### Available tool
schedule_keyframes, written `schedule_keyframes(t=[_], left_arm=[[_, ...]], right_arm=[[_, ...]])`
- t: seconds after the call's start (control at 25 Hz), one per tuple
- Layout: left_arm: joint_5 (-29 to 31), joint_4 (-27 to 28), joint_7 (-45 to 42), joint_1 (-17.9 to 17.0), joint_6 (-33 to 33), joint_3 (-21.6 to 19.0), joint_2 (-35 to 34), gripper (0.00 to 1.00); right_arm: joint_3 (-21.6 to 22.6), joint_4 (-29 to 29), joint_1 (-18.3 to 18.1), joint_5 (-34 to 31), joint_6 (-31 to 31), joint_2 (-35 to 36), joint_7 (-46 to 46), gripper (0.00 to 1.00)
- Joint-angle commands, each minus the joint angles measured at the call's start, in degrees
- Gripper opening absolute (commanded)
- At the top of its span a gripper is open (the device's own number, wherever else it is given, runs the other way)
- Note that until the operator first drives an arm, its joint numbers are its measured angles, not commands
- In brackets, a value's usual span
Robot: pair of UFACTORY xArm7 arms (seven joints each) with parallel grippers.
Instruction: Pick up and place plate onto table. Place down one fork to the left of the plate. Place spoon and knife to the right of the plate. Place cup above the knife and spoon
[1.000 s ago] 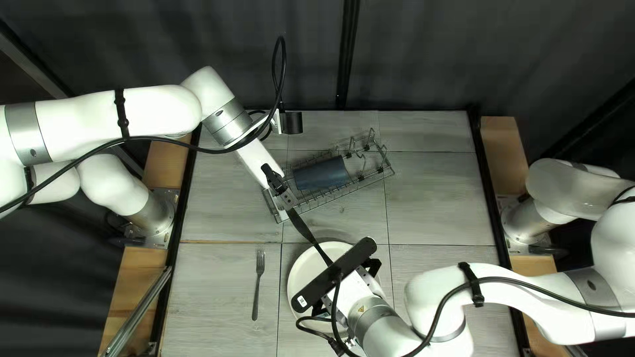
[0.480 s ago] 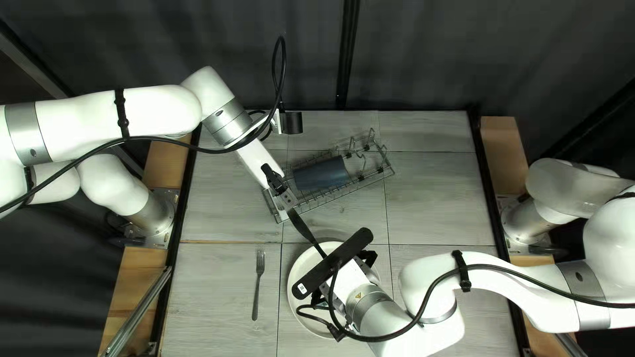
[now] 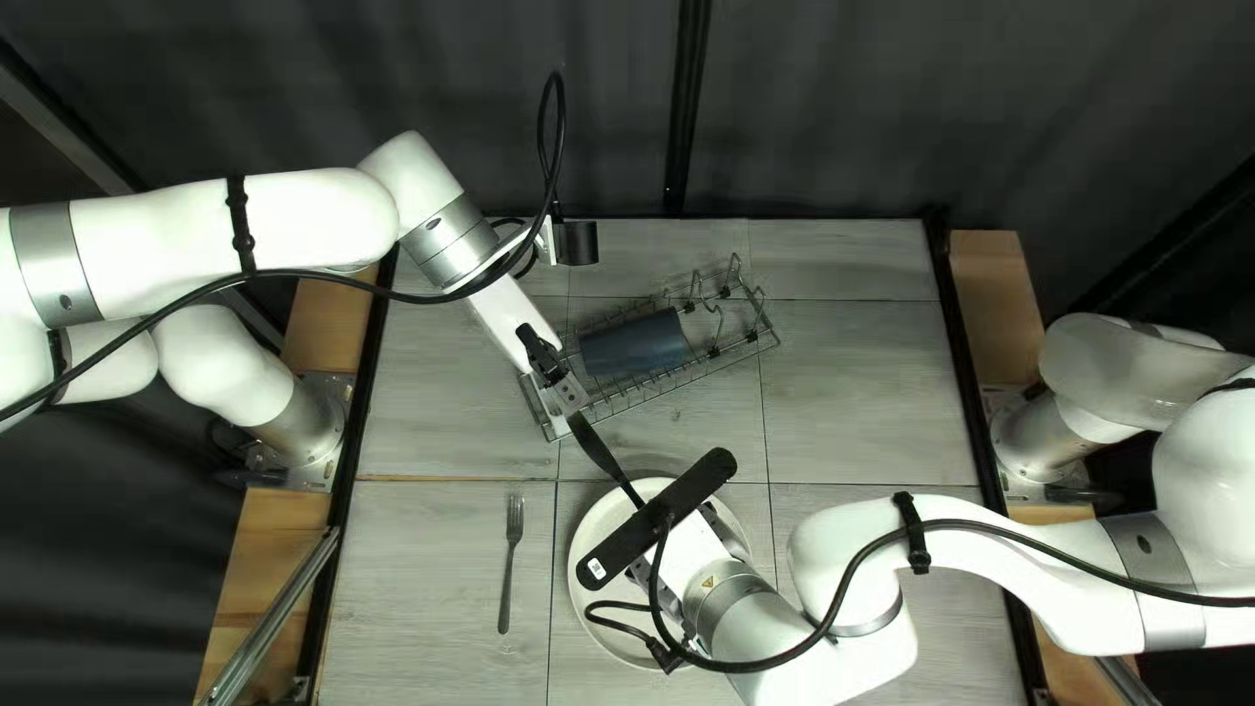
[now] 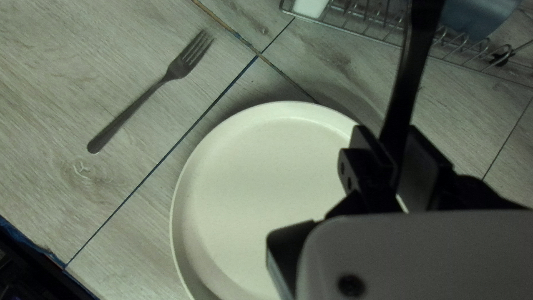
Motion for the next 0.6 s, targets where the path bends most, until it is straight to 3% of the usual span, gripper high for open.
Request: schedule_keyframes(t=[0.04,0.28,0.4,0.6], left_arm=[[0.0,0.0,0.0,0.0,0.0,0.0,0.0,1.0],[0.0,0.0,0.0,0.0,0.0,0.0,0.0,1.0],[0.0,0.0,0.0,0.0,0.0,0.0,0.0,1.0],[0.0,0.0,0.0,0.0,0.0,0.0,0.0,1.0]], right_arm=[[0.0,0.0,0.0,0.0,0.0,0.0,0.0,0.0],[-1.91,-6.57,6.34,-1.52,-0.11,5.56,0.75,0.0],[-3.13,-9.48,10.66,-0.55,2.88,10.15,3.13,0.0],[-2.23,-10.37,12.14,5.84,9.28,15.61,5.79,0.0]])
